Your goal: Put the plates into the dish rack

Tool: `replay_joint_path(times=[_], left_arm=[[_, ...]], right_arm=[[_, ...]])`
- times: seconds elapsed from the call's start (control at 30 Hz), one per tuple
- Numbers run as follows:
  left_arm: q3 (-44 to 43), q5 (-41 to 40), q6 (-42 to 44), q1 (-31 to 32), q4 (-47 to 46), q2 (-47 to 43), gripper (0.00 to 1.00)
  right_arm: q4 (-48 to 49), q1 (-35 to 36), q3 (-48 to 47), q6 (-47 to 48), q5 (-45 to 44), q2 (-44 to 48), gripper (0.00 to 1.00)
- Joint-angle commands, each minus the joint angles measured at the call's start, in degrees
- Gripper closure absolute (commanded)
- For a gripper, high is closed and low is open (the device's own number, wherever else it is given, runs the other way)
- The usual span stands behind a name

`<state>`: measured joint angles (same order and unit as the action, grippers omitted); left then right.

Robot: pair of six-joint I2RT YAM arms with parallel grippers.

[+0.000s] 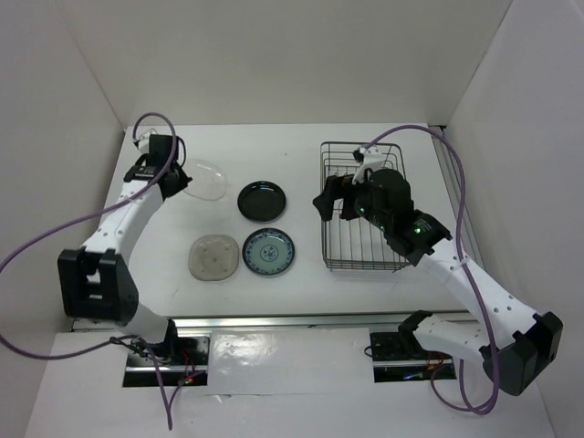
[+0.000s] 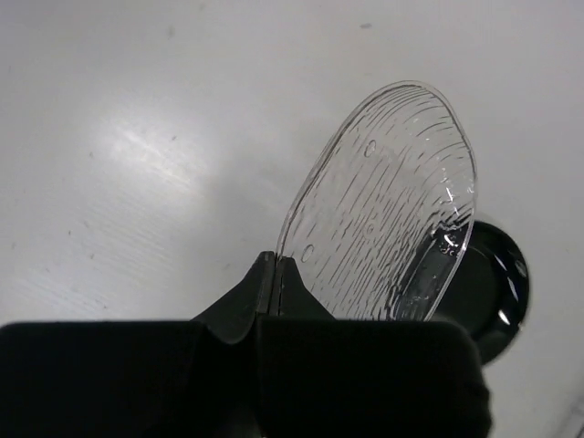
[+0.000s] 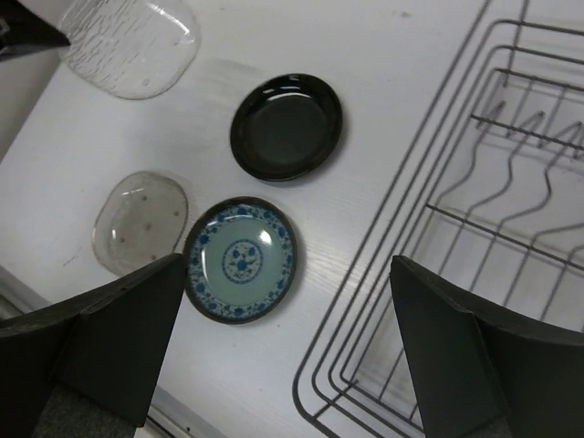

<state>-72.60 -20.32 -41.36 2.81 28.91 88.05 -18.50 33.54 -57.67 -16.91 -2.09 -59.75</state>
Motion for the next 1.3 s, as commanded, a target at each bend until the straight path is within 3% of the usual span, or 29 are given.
replay_joint_path(times=[0.0, 0.07, 0.2, 0.47, 0.6, 0.73, 0.8, 0.93, 1.03, 1.1, 1.13, 1.27], left_arm=[[0.1, 3.4, 10.8, 5.9, -3.6, -10.2, 1.00], [1.0, 2.4, 12.1, 9.1, -3.6, -13.8, 1.00], [5.8, 11.9, 13.4, 13.5, -7.0, -21.2, 1.00], [14.4, 22.3, 15.3, 17.8, -17.7, -32.1, 1.00], [15.7, 28.6, 15.3, 17.8, -20.4, -33.2, 1.00], [16.9, 33.1, 15.3, 17.8, -22.6, -33.2, 1.00], [17.5, 35.3, 15.3, 17.8, -24.1, -33.2, 1.00], [17.5, 35.3, 15.3, 18.3, -23.5, -32.6, 1.00], [17.0, 35.3, 15.3, 18.3, -23.5, -32.0, 1.00], [17.0, 34.8, 14.8, 18.3, -24.2, -31.5, 1.00], [17.0, 34.8, 14.8, 18.3, -24.2, -31.4, 1.00], [15.9, 31.3, 13.4, 18.3, -21.1, -28.6, 1.00]], right_arm=[[10.4, 0.7, 1.0, 2.8, 8.0, -0.5, 0.00], [16.7, 0.7, 1.7, 3.6, 13.6, -1.1, 0.00], [26.8, 0.7, 3.1, 4.9, 20.8, -5.8, 0.00], [33.3, 0.1, 3.3, 5.6, 21.4, -14.2, 0.00], [35.2, -2.5, 3.9, 5.6, 30.9, -17.2, 0.10], [35.7, -3.7, 3.9, 6.1, 31.4, -17.9, 0.14], [36.4, -4.2, 4.4, 6.1, 32.1, -17.9, 0.22], [37.0, -4.7, 4.4, 5.6, 36.3, -18.4, 0.49], [38.3, -4.7, 4.4, 4.9, 39.2, -18.9, 0.72], [39.0, -4.7, 4.4, 4.2, 39.7, -18.9, 0.95], [39.5, -4.7, 4.4, 3.4, 40.3, -19.4, 1.00], [39.3, -4.7, 5.0, 2.1, 37.4, -19.4, 1.00]])
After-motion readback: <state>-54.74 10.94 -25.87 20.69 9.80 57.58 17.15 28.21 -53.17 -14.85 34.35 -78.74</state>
